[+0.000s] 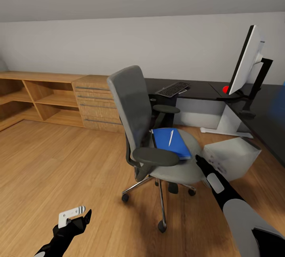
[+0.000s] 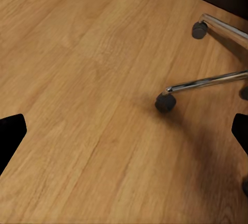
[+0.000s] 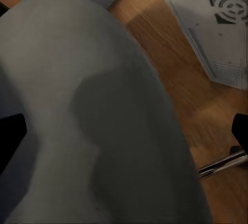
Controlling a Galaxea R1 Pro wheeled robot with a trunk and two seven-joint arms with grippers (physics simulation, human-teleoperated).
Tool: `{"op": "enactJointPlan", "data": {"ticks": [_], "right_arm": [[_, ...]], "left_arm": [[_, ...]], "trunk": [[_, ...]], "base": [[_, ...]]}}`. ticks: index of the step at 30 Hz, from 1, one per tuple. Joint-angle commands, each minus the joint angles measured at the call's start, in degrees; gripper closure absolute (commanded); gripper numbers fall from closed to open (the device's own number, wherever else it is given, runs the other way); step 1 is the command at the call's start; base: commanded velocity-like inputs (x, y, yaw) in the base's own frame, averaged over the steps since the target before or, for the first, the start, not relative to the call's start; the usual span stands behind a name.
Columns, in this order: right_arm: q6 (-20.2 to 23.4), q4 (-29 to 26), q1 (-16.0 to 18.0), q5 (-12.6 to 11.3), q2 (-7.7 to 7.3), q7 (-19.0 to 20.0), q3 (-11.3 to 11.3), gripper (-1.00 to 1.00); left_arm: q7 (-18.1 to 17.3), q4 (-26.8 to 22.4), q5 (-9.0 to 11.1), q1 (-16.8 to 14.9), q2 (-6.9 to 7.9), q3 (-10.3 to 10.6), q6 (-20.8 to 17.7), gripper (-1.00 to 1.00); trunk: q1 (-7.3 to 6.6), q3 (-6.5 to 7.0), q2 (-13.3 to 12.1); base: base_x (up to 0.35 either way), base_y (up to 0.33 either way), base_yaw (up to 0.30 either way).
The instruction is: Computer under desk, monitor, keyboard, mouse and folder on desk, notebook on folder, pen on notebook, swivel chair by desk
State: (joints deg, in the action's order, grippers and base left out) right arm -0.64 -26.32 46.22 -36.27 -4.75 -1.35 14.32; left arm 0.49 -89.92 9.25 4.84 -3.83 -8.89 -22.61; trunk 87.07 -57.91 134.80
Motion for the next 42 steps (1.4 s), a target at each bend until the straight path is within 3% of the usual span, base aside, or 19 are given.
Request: {"op": "enactJointPlan", "data": {"ticks": [1, 38, 41, 42], "right_arm": [[-0.03, -0.02, 0.02, -0.61, -0.21, -0.14, -0.08, -1.00], [0.02, -0.04, 0.02, -0.71, -0.79, -0.14, 0.89, -1.00], [0.07, -0.04, 0.02, -1.07, -0.79, -0.14, 0.89, -1.00], [0.13, -0.03, 0.02, -2.35, -0.79, -0.14, 0.87, -1.00]], "left_arm": [[0.06, -0.08, 0.59, 0.00, -0.04, -0.08, -0.33, -1.00], [0.12, -0.08, 0.52, 0.00, 0.05, -0.16, -0.24, -1.00], [0.12, -0.08, 0.51, 0.00, 0.05, -0.17, -0.24, -1.00], [0.12, -0.08, 0.51, 0.00, 0.05, -0.17, -0.24, -1.00]], "trunk": [[-0.01, -0.04, 0.02], [-0.01, -0.04, 0.02], [-0.01, -0.04, 0.02], [-0.01, -0.04, 0.02]], "base": [[0.000, 0.000, 0.000], [0.088, -0.036, 0.000], [0.002, -0.002, 0.000], [0.000, 0.000, 0.000]]}}
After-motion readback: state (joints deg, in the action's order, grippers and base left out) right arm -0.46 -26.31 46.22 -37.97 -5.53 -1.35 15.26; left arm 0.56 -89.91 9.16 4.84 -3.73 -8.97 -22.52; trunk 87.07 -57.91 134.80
